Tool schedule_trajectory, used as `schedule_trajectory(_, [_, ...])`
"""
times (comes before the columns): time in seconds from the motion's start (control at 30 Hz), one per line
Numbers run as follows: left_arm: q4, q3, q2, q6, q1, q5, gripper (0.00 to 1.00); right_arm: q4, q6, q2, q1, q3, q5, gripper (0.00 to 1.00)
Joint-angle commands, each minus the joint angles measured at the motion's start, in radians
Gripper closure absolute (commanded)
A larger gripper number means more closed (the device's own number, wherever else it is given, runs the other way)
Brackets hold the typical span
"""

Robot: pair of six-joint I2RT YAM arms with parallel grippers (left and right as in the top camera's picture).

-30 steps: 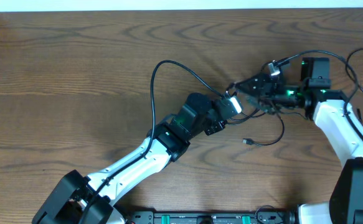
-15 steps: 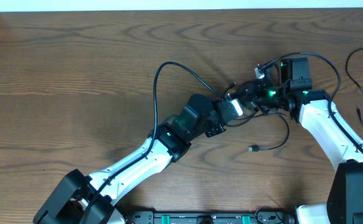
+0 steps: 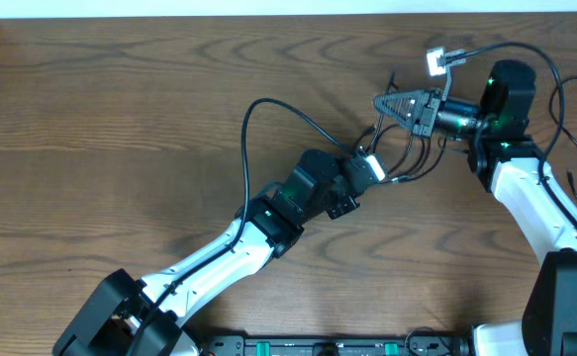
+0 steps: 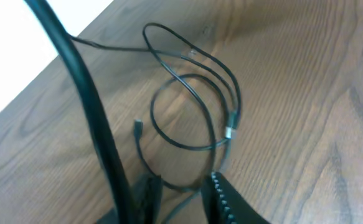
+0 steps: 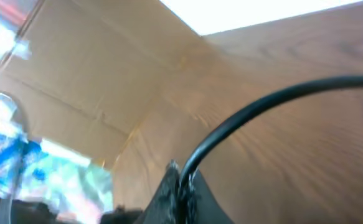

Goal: Untangle cables

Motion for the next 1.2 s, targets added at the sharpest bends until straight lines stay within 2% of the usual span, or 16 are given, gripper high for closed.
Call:
schedule_trajectory(0.0, [-0.031, 0.011, -0.031, -0.075, 0.003, 0.090, 0.74, 0.038, -0.060, 0.000, 0.027, 0.006, -0.092, 0.99])
schedule_trajectory(0.07, [-0.058, 0.011, -0.056, -0.075, 0.003, 0.139, 0.36, 0.012, -0.091, 0.000, 0.025, 0.006, -0.092, 0.99])
schedule_trajectory(0.1, [-0.077, 0.011, -0.075, -0.074, 0.003, 0.152, 0.07, -0.019, -0.117, 0.000, 0.020, 0.006, -0.092, 0.99])
schedule_trajectory(0.3, [-0.221, 0.011, -0.182, -0.035, 0.024, 0.151, 0.06, -0.331, -0.322, 0.000, -0.048, 0.006, 0.008, 0.99])
schedule_trajectory(0.43, [-0.284, 0.011, -0.211, -0.026, 0.069, 0.151, 0.06, -0.561, -0.571, 0.000, -0.086, 0.006, 0.192, 0.99])
schedule_trajectory(0.53, [-0.286, 0.011, -0.210, -0.026, 0.088, 0.152, 0.06, -0.651, -0.661, 0.008, -0.084, 0.006, 0.343, 0.99])
schedule_trajectory(0.67, [-0.283, 0.011, -0.210, -0.026, 0.089, 0.152, 0.06, -0.683, -0.647, 0.082, -0.084, 0.006, 0.531, 0.99])
schedule_trajectory(0.77, [-0.284, 0.011, -0.210, -0.026, 0.089, 0.152, 0.06, -0.681, -0.594, 0.185, -0.084, 0.006, 0.564, 0.99])
schedule_trajectory(0.97, [-0.299, 0.011, -0.210, -0.026, 0.089, 0.152, 0.06, -0.674, -0.396, 0.294, -0.086, 0.006, 0.762, 0.99])
schedule_trajectory(1.0, [-0.302, 0.011, -0.210, -0.026, 0.089, 0.152, 0.06, -0.669, -0.376, 0.294, -0.086, 0.006, 0.789, 0.95])
schedule_trajectory(1.1, [-0.305, 0.011, -0.210, -0.026, 0.089, 0.151, 0.06, -0.639, -0.360, 0.294, -0.086, 0.006, 0.793, 0.75])
schedule_trajectory(1.13, [-0.305, 0.011, -0.210, -0.026, 0.089, 0.152, 0.06, -0.633, -0.355, 0.294, -0.085, 0.006, 0.793, 0.62])
schedule_trajectory(1.17, [-0.305, 0.011, -0.210, -0.026, 0.089, 0.152, 0.06, -0.631, -0.343, 0.294, -0.085, 0.006, 0.801, 0.55])
